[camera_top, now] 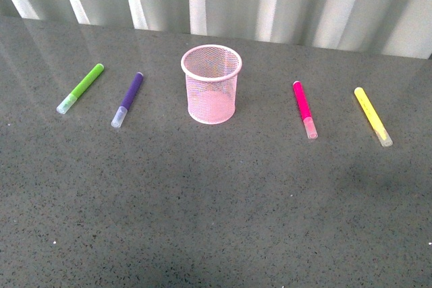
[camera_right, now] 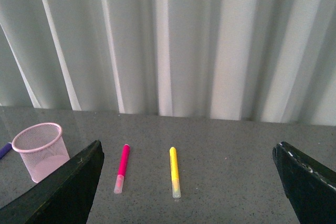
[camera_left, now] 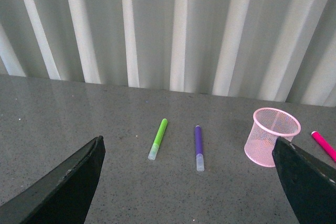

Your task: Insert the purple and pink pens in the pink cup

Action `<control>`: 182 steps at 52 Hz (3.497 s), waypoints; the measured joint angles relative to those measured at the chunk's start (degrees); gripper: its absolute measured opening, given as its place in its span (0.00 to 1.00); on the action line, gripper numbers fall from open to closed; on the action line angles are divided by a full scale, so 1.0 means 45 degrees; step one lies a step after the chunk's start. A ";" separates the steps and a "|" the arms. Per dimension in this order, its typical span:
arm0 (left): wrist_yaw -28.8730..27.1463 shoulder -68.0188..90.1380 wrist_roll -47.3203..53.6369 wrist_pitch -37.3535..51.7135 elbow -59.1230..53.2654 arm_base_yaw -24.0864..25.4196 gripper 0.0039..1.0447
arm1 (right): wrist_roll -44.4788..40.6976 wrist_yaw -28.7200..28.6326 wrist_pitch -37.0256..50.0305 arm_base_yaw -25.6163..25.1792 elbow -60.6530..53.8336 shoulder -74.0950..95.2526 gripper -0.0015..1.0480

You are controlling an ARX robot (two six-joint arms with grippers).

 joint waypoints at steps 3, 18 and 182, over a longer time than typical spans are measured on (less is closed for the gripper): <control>0.0000 0.0000 0.0000 0.0000 0.0000 0.0000 0.94 | 0.0000 0.0000 0.0000 0.0000 0.0000 0.0000 0.93; 0.0000 0.0000 0.0000 0.0000 0.0000 0.0000 0.94 | 0.0000 0.0000 0.0000 0.0000 0.0000 0.0000 0.93; 0.0981 3.1246 0.1875 -0.4065 2.2275 -0.1642 0.94 | 0.0000 0.0000 0.0000 0.0000 0.0000 0.0000 0.93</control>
